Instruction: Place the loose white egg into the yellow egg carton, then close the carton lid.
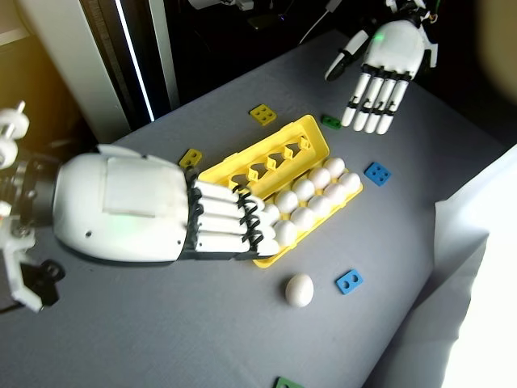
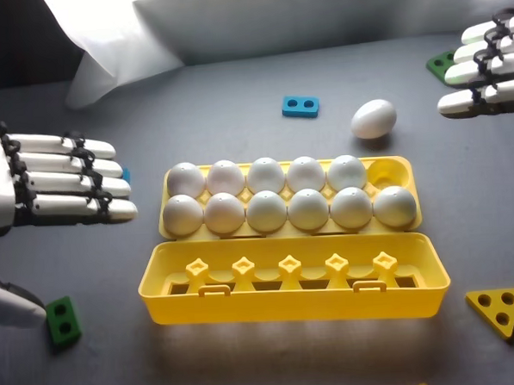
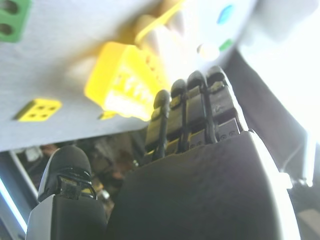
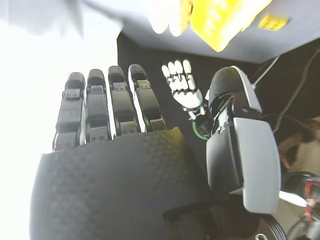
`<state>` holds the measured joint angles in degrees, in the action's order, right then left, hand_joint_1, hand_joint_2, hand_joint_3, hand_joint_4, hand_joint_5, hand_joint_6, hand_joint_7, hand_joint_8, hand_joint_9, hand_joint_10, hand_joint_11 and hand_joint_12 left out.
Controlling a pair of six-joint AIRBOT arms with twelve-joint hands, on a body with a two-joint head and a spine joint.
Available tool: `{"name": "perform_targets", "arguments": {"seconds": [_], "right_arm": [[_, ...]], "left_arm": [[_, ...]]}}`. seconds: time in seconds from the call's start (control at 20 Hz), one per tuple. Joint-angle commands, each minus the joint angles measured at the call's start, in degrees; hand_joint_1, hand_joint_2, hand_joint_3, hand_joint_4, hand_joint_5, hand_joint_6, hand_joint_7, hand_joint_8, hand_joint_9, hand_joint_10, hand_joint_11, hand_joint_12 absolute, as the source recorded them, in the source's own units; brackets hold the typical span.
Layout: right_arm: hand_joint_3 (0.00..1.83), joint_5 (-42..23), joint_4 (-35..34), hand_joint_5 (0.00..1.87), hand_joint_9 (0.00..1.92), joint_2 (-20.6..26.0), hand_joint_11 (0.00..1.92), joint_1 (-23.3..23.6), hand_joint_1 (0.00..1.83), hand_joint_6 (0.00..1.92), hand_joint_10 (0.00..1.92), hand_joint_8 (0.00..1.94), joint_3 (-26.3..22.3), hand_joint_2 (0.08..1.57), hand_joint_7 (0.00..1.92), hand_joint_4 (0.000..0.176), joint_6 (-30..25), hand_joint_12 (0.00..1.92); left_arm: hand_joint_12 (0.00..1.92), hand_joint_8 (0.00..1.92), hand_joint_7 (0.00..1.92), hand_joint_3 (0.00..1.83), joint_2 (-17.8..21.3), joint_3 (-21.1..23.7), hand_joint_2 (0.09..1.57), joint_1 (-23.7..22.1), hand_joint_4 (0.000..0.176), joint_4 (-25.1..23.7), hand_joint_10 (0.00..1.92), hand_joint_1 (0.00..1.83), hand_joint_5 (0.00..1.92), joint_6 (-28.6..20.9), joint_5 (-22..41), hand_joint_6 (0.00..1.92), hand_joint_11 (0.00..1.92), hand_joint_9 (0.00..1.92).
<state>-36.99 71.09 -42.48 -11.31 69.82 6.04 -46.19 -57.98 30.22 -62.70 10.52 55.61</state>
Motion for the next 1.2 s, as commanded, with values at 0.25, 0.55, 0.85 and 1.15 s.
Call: {"name": "perform_targets", "arguments": {"seconds": [0.25,0.55,0.85,1.15], "right_arm": [[0.00,0.5,-3.1,0.04,0.00,-3.8,0.00,4.0,0.17,0.01,0.00,0.00,5.3,0.84,0.00,0.073,1.7,0.00],[0.00,2.4,-2.6,0.10,0.00,-5.0,0.00,5.0,0.31,0.01,0.00,0.00,6.1,0.74,0.00,0.106,1.7,0.00],[0.00,4.8,-5.1,0.11,0.00,-6.5,0.00,5.2,0.32,0.01,0.00,0.00,6.6,0.74,0.00,0.108,0.6,0.00],[0.00,7.3,-8.6,0.11,0.00,-8.2,0.00,5.2,0.32,0.00,0.00,0.00,6.7,0.74,0.00,0.108,0.9,0.00]], "left_arm": [[0.00,0.00,0.08,0.00,0.9,-1.4,1.18,-0.1,0.000,4.6,0.00,0.00,0.08,-2.5,0.7,0.00,0.00,0.05],[0.00,0.01,0.13,0.00,1.4,-3.5,1.18,-1.2,0.000,1.8,0.01,0.00,0.10,-10.3,0.6,0.01,0.00,0.10],[0.00,0.01,0.14,0.00,-0.1,-4.6,1.18,-3.0,0.000,-1.6,0.01,0.00,0.11,-14.1,3.9,0.00,0.00,0.10],[0.00,0.01,0.14,0.00,-0.5,-5.5,1.18,-2.7,0.000,-6.8,0.01,0.00,0.11,-14.3,11.2,0.00,0.00,0.11]]}}
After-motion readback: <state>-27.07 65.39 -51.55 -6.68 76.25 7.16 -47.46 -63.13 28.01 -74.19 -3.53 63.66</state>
